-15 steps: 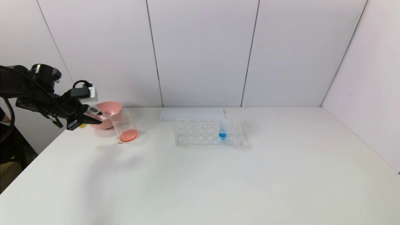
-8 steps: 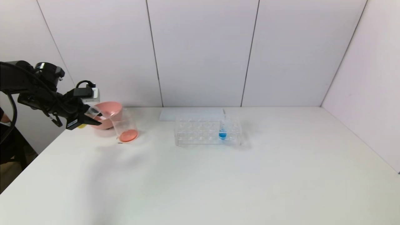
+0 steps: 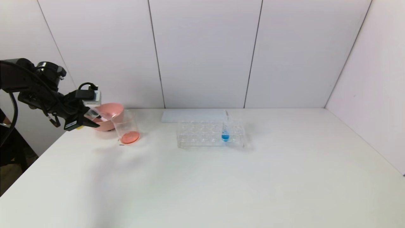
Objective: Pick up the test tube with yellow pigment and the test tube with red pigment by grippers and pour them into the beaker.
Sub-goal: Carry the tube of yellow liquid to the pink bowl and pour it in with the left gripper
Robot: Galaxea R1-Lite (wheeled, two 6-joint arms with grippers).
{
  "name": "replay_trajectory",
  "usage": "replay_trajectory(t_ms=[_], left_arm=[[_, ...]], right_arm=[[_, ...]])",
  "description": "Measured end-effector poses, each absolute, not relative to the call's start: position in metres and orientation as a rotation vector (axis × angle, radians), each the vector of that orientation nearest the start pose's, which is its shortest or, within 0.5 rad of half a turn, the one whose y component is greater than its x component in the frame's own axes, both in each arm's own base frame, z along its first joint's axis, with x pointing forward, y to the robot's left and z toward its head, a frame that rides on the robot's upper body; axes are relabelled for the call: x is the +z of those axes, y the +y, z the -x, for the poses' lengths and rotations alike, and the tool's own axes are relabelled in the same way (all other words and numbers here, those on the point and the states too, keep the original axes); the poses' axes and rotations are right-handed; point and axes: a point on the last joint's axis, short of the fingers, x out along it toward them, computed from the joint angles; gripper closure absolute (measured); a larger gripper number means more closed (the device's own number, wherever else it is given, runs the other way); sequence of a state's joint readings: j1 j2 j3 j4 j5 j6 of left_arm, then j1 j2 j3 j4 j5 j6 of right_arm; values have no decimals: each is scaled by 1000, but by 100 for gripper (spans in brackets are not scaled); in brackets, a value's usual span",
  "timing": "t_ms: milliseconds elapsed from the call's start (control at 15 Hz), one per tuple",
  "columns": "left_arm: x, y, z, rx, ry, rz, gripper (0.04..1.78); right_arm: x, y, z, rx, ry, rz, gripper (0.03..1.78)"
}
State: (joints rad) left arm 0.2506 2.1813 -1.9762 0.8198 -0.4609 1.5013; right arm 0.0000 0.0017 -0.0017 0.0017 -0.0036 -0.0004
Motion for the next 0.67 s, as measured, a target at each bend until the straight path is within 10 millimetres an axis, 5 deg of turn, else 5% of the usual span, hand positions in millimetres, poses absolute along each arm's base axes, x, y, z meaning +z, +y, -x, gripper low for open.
replay_trajectory(t_ms=[667], left_arm=[[204,80,-400,-808,651,-1078,130]], right_arm=[[76,0,23,-4,2,1,11]])
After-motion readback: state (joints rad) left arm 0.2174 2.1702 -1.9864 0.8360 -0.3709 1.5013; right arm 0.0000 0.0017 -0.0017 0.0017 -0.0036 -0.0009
